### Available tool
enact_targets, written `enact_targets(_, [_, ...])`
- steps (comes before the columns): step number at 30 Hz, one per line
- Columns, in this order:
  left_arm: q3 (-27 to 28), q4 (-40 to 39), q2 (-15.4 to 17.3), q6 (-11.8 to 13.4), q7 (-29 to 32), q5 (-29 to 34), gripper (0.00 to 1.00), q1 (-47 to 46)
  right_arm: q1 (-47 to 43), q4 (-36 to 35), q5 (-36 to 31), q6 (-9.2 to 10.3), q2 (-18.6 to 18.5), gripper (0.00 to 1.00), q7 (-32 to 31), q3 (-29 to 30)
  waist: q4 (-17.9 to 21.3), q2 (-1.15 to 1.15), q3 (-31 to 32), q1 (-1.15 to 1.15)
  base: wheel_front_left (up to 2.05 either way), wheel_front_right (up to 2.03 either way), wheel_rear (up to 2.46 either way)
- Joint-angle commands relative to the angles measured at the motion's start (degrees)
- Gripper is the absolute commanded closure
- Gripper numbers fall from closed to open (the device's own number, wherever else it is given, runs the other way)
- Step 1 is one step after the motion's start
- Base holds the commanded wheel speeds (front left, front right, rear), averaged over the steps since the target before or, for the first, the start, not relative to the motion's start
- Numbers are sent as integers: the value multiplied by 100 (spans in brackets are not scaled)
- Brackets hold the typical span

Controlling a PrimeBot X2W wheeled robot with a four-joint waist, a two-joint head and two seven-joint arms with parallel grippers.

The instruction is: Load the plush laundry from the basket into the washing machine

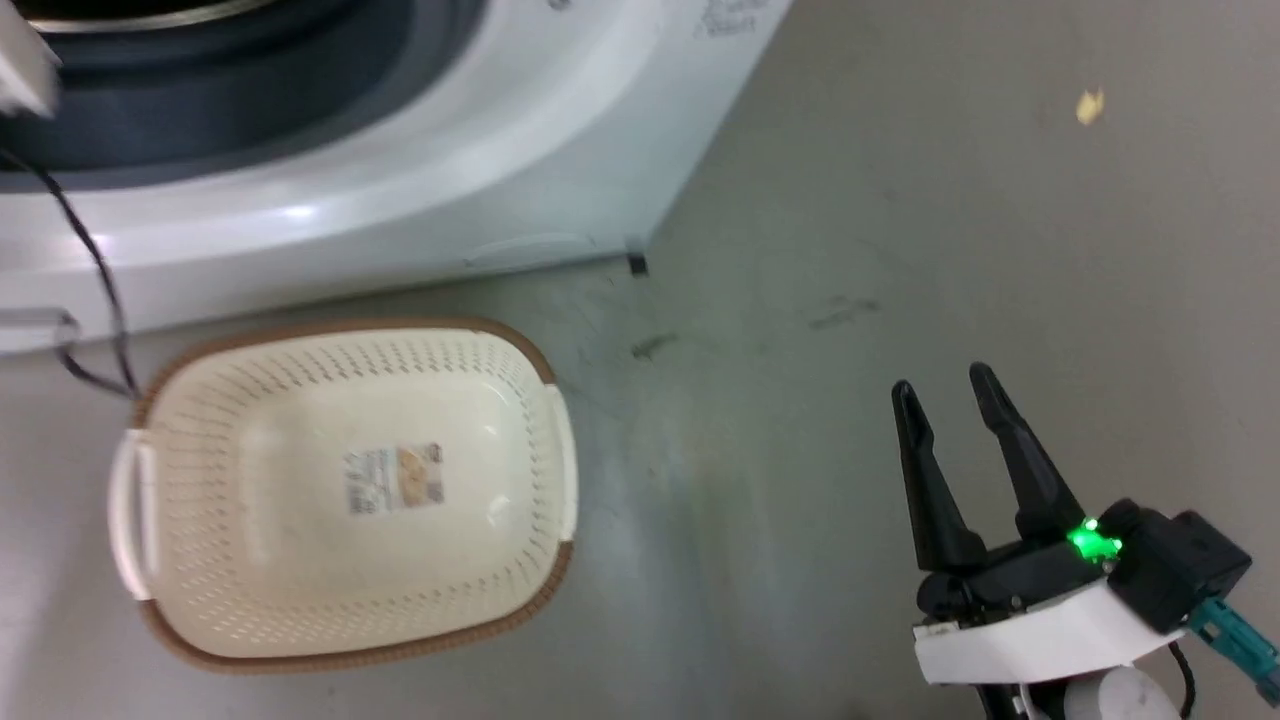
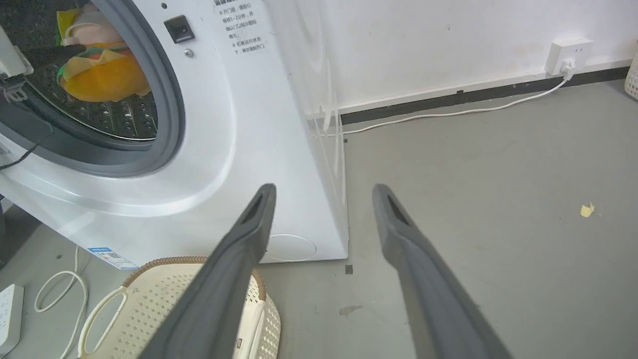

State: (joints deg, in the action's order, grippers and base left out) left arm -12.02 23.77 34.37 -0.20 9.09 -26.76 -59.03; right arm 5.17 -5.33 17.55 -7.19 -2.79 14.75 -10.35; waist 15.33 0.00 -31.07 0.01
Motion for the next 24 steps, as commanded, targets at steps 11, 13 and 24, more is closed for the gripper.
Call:
enact_targets(11, [-463, 1699, 392, -363, 833, 523, 100, -2104, 412, -75, 342, -30, -9, 0, 25, -193, 562, 0, -1173, -1, 0, 0, 0])
enact_targets(13, [-600, 1920, 386, -435, 896, 605, 100, -2249, 440, -76, 377, -30, -9, 0, 25, -204, 571, 0, -1242, -1, 0, 0, 0])
enact_targets(24, [-1153, 2763, 208, -692, 698, 630, 100, -2487, 601, -35, 397, -30, -9, 0, 25, -200, 497, 0, -1265, -1, 0, 0, 0])
